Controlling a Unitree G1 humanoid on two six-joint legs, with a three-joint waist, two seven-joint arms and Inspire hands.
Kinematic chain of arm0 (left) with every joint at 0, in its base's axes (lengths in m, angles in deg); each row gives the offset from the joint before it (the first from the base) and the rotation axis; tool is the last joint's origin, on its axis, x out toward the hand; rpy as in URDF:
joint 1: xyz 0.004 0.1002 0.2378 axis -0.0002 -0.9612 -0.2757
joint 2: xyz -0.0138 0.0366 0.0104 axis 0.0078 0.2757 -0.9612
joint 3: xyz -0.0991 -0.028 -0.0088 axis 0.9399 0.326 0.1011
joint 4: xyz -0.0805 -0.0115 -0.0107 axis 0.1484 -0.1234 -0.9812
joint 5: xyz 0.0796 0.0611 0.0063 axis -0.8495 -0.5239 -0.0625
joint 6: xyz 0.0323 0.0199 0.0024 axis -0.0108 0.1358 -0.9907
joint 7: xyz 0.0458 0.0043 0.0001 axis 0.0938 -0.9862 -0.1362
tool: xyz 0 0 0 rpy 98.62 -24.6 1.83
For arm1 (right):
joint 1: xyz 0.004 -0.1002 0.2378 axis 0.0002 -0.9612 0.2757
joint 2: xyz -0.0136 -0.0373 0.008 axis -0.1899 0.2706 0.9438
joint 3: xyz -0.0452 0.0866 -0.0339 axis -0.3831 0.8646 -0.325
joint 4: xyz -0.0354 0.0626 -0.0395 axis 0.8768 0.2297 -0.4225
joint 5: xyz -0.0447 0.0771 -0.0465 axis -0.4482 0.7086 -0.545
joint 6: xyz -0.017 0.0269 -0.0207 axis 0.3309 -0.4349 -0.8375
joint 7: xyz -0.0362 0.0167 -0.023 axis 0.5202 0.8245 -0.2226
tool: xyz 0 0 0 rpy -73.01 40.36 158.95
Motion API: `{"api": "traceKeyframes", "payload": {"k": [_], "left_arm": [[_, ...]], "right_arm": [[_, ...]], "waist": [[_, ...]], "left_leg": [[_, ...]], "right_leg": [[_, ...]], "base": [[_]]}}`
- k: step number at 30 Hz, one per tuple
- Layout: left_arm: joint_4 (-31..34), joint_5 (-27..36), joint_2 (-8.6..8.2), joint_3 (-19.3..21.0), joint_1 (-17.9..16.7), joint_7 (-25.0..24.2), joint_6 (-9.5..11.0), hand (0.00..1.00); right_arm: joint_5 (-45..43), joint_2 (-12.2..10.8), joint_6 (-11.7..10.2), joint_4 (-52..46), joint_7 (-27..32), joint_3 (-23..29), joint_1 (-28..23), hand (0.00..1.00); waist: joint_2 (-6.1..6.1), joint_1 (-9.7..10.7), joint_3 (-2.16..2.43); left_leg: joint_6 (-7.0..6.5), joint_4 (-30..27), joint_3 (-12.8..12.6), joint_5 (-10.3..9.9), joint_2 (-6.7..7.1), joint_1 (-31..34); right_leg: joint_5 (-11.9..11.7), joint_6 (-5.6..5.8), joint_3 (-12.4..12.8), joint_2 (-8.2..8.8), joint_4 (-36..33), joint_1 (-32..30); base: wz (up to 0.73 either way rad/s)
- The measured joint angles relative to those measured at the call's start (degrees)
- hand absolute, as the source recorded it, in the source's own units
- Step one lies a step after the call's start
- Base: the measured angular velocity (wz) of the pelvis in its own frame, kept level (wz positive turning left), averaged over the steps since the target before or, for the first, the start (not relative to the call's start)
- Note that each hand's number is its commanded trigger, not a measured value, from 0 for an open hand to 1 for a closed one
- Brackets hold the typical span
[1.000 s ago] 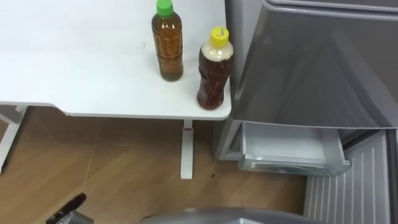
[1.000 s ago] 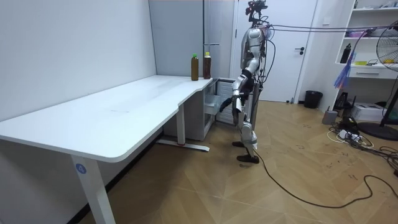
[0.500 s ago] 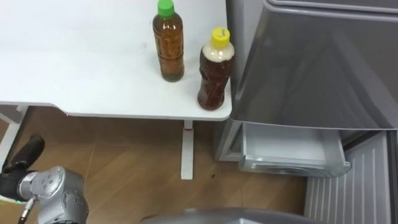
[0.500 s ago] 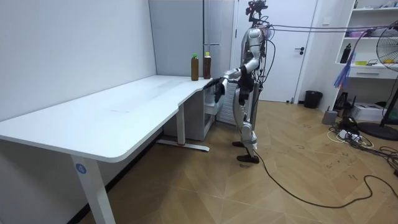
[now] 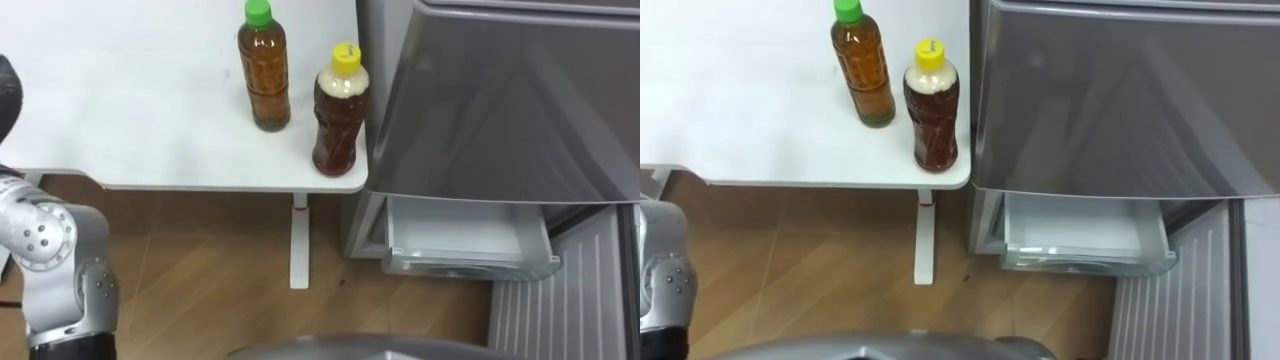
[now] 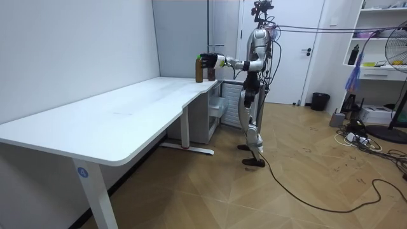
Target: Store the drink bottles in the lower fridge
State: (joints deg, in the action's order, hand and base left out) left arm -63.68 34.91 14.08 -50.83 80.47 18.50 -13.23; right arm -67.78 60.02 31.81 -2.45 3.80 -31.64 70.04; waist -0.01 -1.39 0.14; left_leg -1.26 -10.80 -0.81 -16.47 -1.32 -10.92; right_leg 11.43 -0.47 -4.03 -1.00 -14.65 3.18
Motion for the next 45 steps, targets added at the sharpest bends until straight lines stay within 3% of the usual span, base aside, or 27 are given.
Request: {"api": "traceKeyframes", "payload": {"k": [6, 10, 12, 19, 23, 30, 35, 40, 45], "left_arm": [[6.86, -8.51, 0.13, -2.6, 0.01, -7.4, -0.45, 0.0], [7.93, -14.96, 1.51, -5.15, 1.7, -11.96, -0.46, 0.0], [7.97, -15.44, 2.33, -6.24, 3.51, -13.79, -0.49, 0.0], [12.29, -15.47, 3.02, -11.66, 5.59, -22.88, -0.68, 0.0], [12.24, -14.71, 2.99, -14.81, 6.38, -29.37, -2.97, 0.0], [12.24, -14.61, 2.88, -15.66, 6.81, -36.32, -6.2, 0.0], [12.29, -14.52, 2.86, -16.18, 7.04, -39.54, -7.46, 0.0], [12.28, -14.53, 2.8, -16.73, 7.08, -41.6, -8.36, 0.0], [12.28, -14.36, 2.67, -17.95, 7.07, -44.06, -9.25, 0.0]], "right_arm": [[-0.01, -0.15, -0.55, 2.21, -0.7, 0.17, 1.33, 0.0], [0.27, -0.1, -1.1, 3.77, -0.72, 0.13, 2.49, 0.0], [0.21, 0.09, -1.17, 4.04, -0.77, 0.08, 2.73, 0.0], [-0.64, 1.01, -2.5, 5.28, -2.46, -0.11, 4.05, 0.0], [-0.66, 0.87, -2.78, 6.25, -2.59, -0.21, 5.13, 0.0], [-0.66, 0.89, -2.63, 6.38, -2.51, -0.23, 5.52, 0.0], [-0.62, 0.98, -2.26, 6.44, -2.29, -0.73, 5.64, 0.0], [-0.52, 1.15, -2.19, 6.58, -2.33, -0.85, 5.64, 0.0], [-0.14, 1.18, -2.19, 6.54, -2.42, -1.95, 5.78, 0.0]], "waist": [[-0.05, 1.43, -0.27], [-0.82, 2.67, -0.84], [-1.12, 2.71, -1.09], [-1.41, 4.14, -1.07], [-0.72, 4.88, -1.41], [-0.2, 5.68, -0.85], [-0.78, 5.84, -0.55], [-1.43, 5.99, -0.59], [-1.33, 5.83, -0.71]], "left_leg": [[0.0, -0.2, 0.51, 0.0, 0.16, 0.55], [0.0, -0.36, 1.04, 0.0, 0.27, 0.56], [0.0, -0.36, 0.95, 0.0, 0.25, 0.71], [-0.04, 0.0, 1.09, 0.07, 0.11, 1.12], [0.08, 0.09, 0.73, 0.14, -0.05, 1.31], [0.08, 0.08, -0.4, 0.14, -0.02, 1.63], [0.08, 0.08, -0.77, 0.14, -0.04, 1.52], [0.07, 0.11, -0.9, 0.15, -0.06, 1.4], [0.01, 0.11, -0.97, 0.21, -0.09, 1.31]], "right_leg": [[-0.04, 0.01, -0.74, 0.3, 0.05, -0.2], [-0.06, 0.09, -0.67, 0.27, 0.74, -0.18], [-0.09, 0.1, -0.67, 0.22, 0.8, -0.3], [-0.16, 0.15, -0.52, 0.09, 0.93, -0.22], [-0.16, 0.13, -0.36, -0.11, 1.0, -0.43], [-0.24, 0.05, 0.34, -0.15, 1.0, -1.12], [-0.4, 0.06, 0.68, -0.2, 1.09, -1.09], [-0.53, 0.05, 0.67, -0.21, 1.06, -1.06], [-0.77, 0.01, 0.67, -0.23, 0.98, -0.99]], "base": [[0.05], [0.06], [0.0], [0.0], [-0.02], [-0.07], [-0.03], [0.0], [0.0]]}}
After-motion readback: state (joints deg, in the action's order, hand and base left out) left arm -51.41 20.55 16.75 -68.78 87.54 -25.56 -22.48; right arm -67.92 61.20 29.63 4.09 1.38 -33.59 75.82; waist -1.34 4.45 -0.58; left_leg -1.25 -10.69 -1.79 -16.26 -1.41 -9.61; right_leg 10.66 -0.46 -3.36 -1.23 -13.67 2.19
